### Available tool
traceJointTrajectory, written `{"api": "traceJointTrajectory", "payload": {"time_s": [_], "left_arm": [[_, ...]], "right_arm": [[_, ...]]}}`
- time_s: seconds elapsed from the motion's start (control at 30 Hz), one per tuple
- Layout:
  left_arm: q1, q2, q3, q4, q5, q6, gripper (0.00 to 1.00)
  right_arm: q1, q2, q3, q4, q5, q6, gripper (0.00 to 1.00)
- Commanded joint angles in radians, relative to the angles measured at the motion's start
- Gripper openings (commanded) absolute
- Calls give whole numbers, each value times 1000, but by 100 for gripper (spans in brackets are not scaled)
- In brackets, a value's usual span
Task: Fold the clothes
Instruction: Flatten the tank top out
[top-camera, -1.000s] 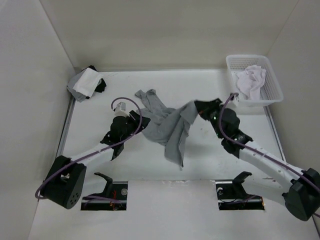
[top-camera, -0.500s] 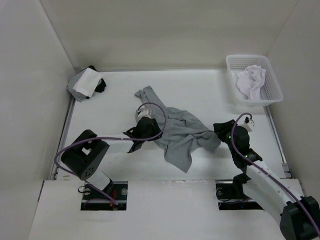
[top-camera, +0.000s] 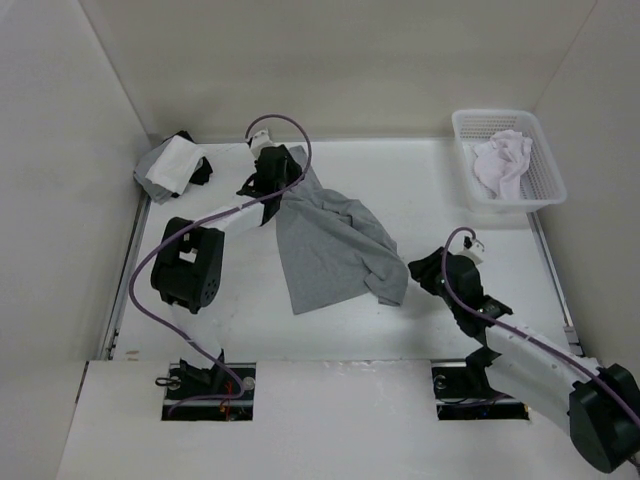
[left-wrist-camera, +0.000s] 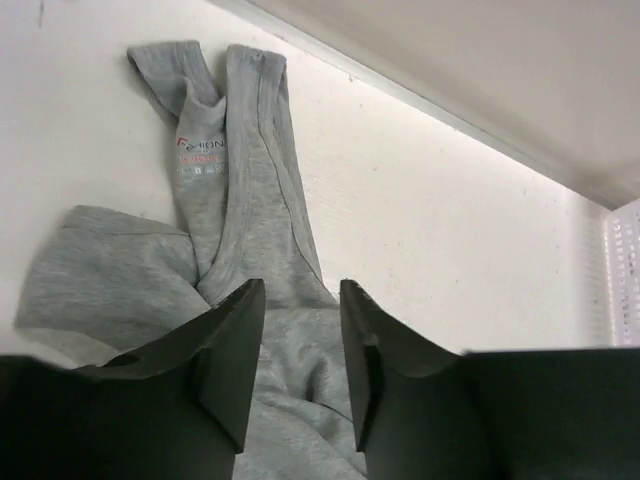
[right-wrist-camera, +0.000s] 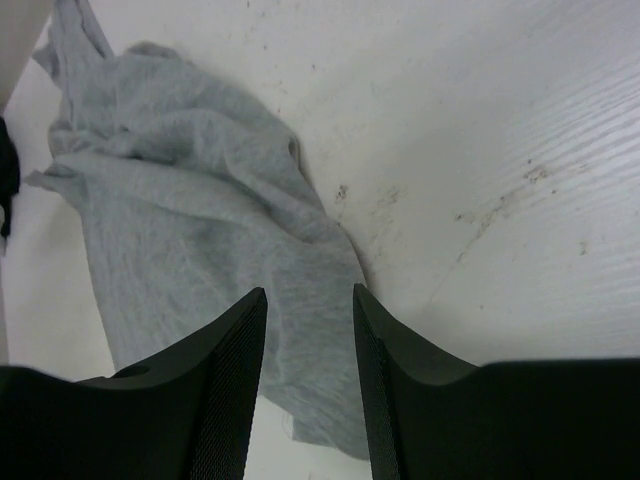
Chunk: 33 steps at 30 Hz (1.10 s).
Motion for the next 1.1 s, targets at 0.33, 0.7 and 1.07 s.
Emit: {"api": "traceJointTrajectory", "payload": {"time_s": [0.33, 0.7, 1.07], "left_arm": [[-211, -708, -763, -306, -125, -107, 8], [-443, -877, -844, -643, -39, -415, 41], [-501, -729, -833, -551, -67, -451, 42]], "right_arm": [[154, 129, 119, 8, -1, -148, 10], [294, 195, 173, 17, 25, -188, 22], [315, 189, 128, 22, 51, -162, 31]]}}
